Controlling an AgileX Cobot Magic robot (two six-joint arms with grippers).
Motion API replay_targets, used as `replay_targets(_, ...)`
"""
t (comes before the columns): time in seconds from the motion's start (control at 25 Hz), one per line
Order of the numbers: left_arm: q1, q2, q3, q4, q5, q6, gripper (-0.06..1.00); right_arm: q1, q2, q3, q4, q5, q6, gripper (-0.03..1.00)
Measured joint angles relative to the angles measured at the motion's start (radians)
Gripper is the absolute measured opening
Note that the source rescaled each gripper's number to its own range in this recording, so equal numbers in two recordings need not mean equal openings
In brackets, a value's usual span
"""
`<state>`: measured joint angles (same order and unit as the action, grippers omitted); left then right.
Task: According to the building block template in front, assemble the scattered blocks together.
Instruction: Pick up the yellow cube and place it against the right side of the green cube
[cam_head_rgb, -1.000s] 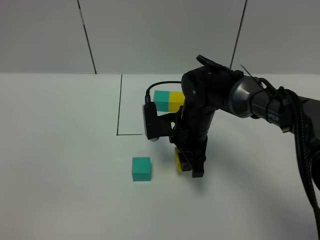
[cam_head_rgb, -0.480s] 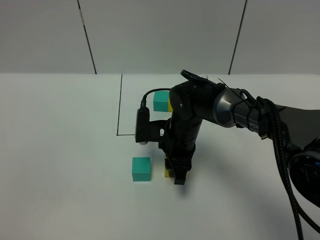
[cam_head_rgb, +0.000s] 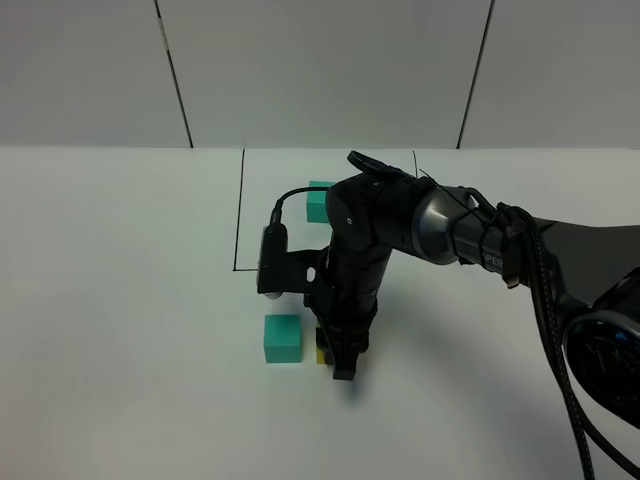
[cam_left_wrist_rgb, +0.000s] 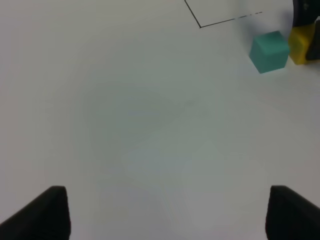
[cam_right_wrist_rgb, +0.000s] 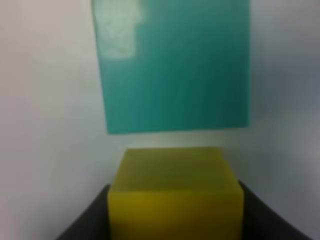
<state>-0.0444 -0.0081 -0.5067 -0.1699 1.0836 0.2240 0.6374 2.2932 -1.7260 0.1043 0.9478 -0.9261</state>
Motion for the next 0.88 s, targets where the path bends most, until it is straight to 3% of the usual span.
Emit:
replay_targets(0.44, 0.000, 0.000, 0.000, 0.000, 0.000, 0.000, 0.99, 0.007, 0.027, -0.049, 0.013, 0.007, 0.004, 0.02)
replay_targets(0.88, 0.000, 0.000, 0.000, 0.000, -0.001, 0.000, 0.99, 0.016, 0.079, -0.138, 0.010, 0.079, 0.005, 0.02)
